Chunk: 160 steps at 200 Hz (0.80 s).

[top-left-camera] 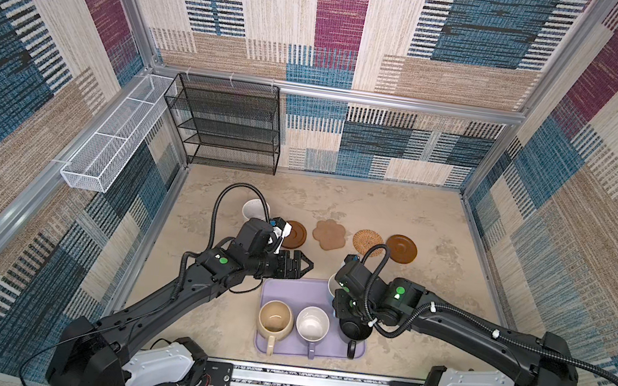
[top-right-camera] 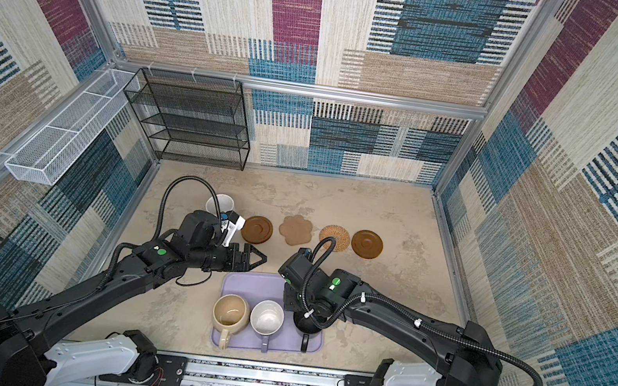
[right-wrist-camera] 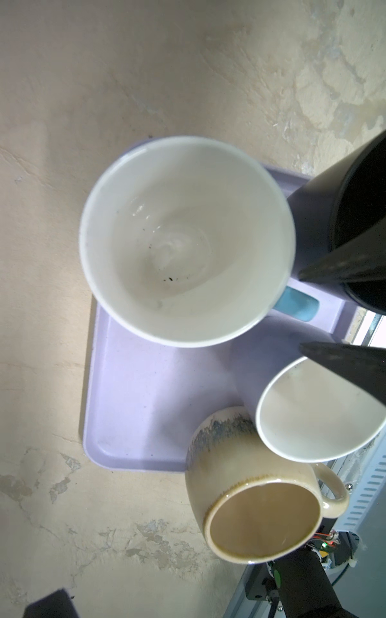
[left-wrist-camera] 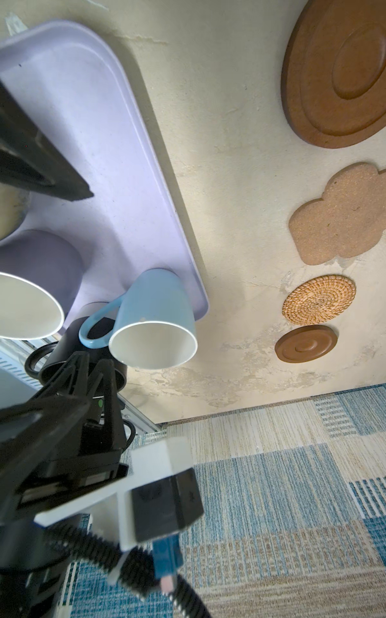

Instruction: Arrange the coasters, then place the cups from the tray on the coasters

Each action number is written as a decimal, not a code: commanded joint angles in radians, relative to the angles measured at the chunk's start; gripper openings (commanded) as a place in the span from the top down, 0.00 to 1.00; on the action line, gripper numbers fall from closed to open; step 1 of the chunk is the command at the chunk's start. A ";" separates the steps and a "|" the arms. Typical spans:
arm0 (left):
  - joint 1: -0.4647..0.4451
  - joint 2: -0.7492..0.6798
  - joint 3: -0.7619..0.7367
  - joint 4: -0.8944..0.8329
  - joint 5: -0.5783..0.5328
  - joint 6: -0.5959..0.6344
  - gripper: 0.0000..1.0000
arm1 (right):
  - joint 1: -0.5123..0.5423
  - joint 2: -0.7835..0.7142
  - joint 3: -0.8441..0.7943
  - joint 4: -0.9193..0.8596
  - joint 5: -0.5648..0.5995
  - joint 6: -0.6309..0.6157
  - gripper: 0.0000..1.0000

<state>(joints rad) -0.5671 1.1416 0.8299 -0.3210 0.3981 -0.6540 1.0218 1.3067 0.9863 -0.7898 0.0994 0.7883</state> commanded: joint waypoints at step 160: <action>-0.001 0.033 -0.019 0.087 0.018 -0.014 0.06 | 0.002 0.084 0.006 0.006 0.110 0.054 0.73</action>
<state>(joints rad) -0.5671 1.1728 0.8085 -0.2665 0.4038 -0.6579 1.0225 1.3781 0.9848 -0.7807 0.1848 0.8291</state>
